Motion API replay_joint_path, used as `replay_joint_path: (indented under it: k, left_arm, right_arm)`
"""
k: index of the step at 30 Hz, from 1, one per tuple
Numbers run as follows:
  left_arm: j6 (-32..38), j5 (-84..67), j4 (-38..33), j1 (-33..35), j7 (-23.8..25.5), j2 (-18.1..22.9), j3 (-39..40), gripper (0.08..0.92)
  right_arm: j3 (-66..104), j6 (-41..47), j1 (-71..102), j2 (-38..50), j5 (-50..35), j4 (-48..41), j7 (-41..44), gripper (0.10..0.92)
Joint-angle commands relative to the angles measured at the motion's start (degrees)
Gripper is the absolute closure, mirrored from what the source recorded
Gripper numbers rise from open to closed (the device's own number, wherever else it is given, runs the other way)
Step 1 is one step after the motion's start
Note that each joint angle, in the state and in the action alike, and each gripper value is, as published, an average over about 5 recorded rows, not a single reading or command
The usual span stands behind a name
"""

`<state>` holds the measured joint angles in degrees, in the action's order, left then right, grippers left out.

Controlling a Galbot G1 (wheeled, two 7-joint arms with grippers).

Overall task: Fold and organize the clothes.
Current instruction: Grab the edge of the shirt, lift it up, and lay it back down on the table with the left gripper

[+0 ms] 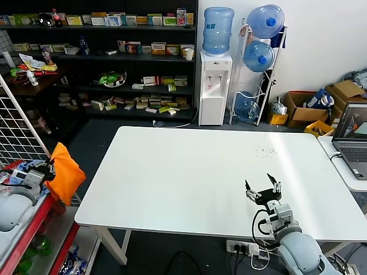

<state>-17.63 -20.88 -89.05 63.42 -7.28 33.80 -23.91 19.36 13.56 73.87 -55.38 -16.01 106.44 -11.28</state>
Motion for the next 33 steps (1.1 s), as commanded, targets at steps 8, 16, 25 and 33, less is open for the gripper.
replay_joint_path:
  k: [8,16,25,33]
  left_arm:
    - [-6.1,-9.42,-16.62,0.95,-6.47,8.23,6.9,0.887]
    - [-8.2,-15.58,-21.82,4.35,-10.44,14.08,8.98,0.887]
    - [-7.2,-14.24,-21.4,5.09,-13.58,25.51,12.46,0.887]
    - [-4.44,-8.28,-14.49,0.36,-13.78,37.72,16.3,0.887]
  right_arm:
    - [0.81,-0.31,1.45,-0.08,1.35,-0.42,0.11,0.203]
    - [1.44,-0.27,1.54,0.51,1.55,-0.51,0.22,0.203]
    - [1.22,-0.42,1.83,0.02,2.59,-1.01,0.28,0.203]
    - [1.27,-0.35,1.83,-0.06,3.26,-1.08,0.15,0.203]
